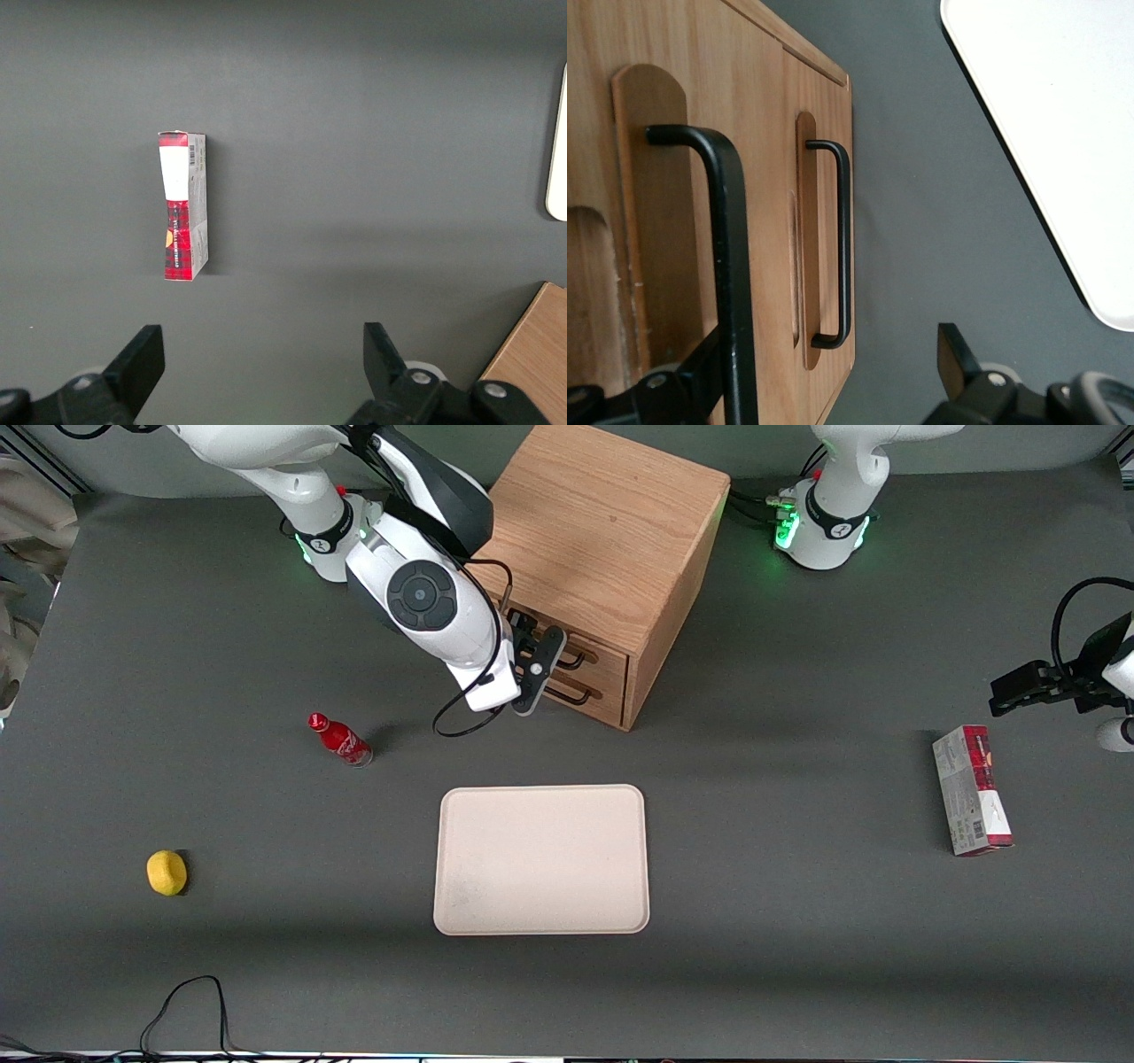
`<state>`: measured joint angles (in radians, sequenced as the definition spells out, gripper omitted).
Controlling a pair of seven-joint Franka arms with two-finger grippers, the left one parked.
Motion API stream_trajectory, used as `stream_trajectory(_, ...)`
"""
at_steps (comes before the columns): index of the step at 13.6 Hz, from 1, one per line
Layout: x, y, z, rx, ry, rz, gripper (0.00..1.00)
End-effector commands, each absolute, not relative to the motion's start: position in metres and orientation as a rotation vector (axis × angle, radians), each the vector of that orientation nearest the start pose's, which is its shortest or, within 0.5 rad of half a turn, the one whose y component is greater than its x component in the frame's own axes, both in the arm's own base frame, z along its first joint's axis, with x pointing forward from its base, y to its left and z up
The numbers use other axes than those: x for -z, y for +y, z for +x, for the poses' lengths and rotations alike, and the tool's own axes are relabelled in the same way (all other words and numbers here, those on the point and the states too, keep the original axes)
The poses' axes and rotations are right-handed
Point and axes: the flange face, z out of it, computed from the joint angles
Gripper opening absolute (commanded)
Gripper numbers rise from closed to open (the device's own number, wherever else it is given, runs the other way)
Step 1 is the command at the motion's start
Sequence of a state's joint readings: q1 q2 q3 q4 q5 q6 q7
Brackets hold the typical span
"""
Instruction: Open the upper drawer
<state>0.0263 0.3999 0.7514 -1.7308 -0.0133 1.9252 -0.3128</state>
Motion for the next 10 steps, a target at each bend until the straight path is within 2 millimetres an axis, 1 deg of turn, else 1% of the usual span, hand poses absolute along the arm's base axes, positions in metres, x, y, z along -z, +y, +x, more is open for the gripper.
stream_trajectory(1,-0.387,0.410,0.482,-0.203,-1.550,-2.499,1.00)
stream_trajectory(3,-0.388,0.408,0.484,-0.194,-1.568,-2.510,1.00)
stream_trajectory(7,-0.390,0.394,0.498,-0.181,-1.555,-2.524,1.00)
stream_trajectory(8,-0.392,0.390,0.503,-0.168,-1.575,-2.509,1.00)
stream_trajectory(10,-0.391,0.371,0.521,-0.165,-1.564,-2.528,1.00)
